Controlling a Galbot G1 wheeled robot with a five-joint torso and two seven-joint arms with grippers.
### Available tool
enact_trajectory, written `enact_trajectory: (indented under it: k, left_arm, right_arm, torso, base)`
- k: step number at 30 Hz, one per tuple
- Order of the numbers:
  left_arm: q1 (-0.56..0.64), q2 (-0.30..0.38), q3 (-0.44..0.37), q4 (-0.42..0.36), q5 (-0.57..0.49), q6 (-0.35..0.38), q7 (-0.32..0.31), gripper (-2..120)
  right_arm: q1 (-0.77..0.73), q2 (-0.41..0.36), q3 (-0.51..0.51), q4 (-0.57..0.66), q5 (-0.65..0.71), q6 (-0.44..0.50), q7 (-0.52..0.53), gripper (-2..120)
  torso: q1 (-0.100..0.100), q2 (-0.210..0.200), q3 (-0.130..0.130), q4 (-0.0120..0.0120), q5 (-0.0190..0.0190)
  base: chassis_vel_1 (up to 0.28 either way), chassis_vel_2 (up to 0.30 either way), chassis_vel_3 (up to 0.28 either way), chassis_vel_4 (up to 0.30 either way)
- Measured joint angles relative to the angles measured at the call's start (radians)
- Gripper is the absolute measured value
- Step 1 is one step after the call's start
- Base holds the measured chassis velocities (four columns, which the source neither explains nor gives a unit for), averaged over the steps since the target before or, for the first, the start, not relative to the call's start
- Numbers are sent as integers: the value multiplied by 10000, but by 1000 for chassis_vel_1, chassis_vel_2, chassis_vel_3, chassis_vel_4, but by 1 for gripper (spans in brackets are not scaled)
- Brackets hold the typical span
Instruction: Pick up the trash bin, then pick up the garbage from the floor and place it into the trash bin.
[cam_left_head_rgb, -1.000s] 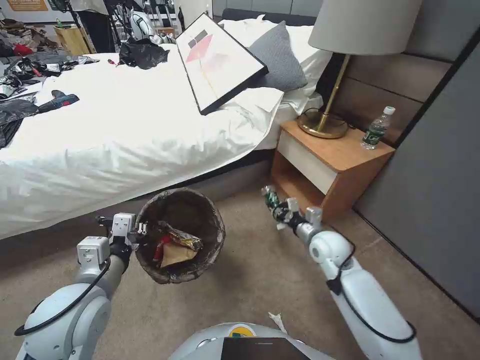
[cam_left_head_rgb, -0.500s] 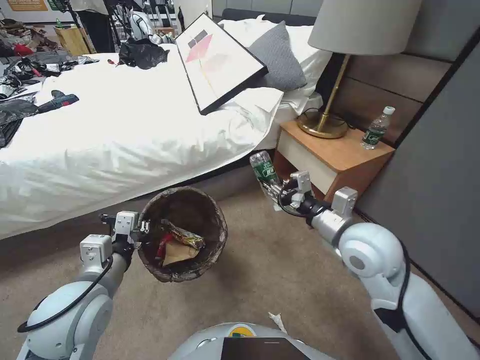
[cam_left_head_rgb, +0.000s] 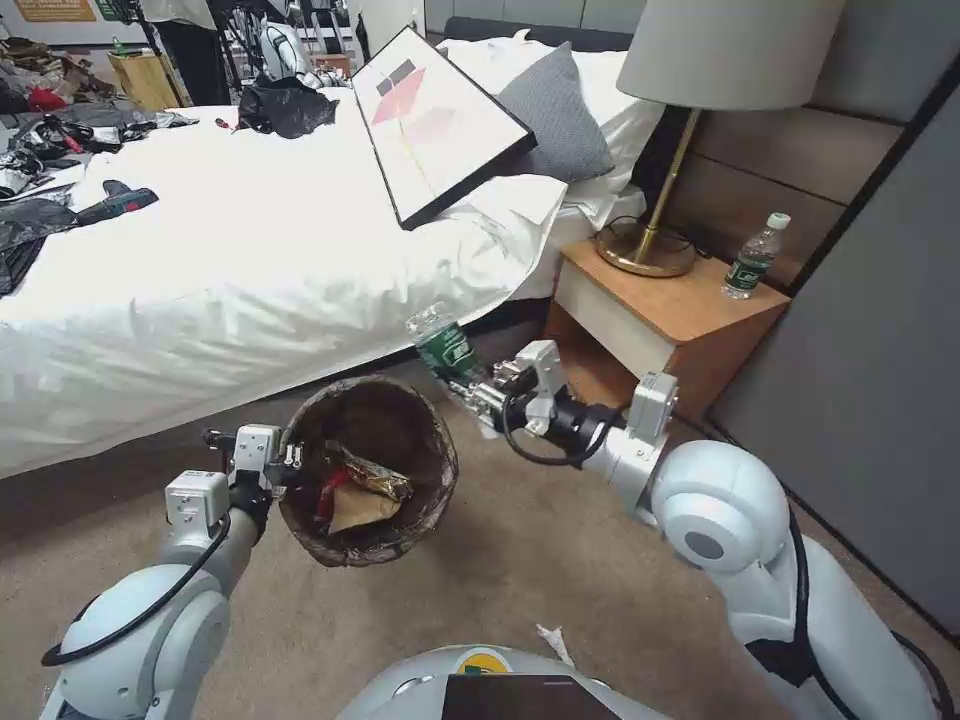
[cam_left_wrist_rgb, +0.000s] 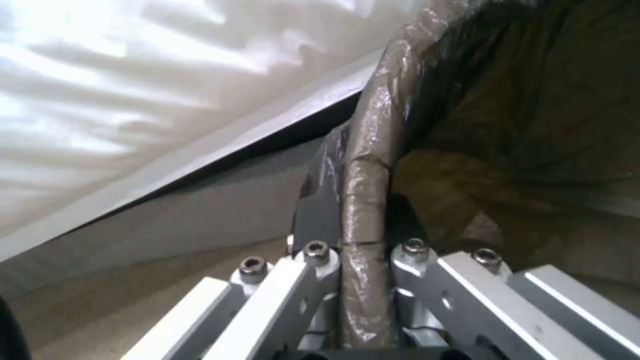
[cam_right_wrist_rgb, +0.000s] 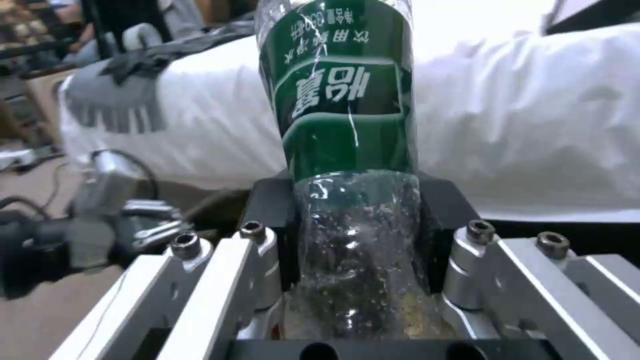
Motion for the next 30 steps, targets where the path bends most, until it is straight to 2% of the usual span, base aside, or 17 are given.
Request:
enact_trajectory:
  k: [5,9,14,30]
  left_arm:
    - [6,-1,0,0,3,0,1,3]
    - [-23,-23,25,0,12,0,1,3]
    - [-3,-48,19,0,31,0,0,3]
    - [-21,-75,62,0,49,0,2,3]
  right_arm:
    - [223,-24,-585,-26,17,-2,-36,31]
    - [627,97,-1662,-216,-10,-6,39,31]
    - [883,411,-2394,-454,-124,-99,138,31]
    - [908,772,-3142,-849,-453,-184,469,31]
  torso:
    - [0,0,0,-2,-1]
    - [0,0,0,-1,-1]
    - [0,0,0,0,-1]
    - [0,0,0,0,0]
  base:
    - [0,0,0,0]
    - [0,0,0,0]
    - [0,0,0,0]
    - [0,0,0,0]
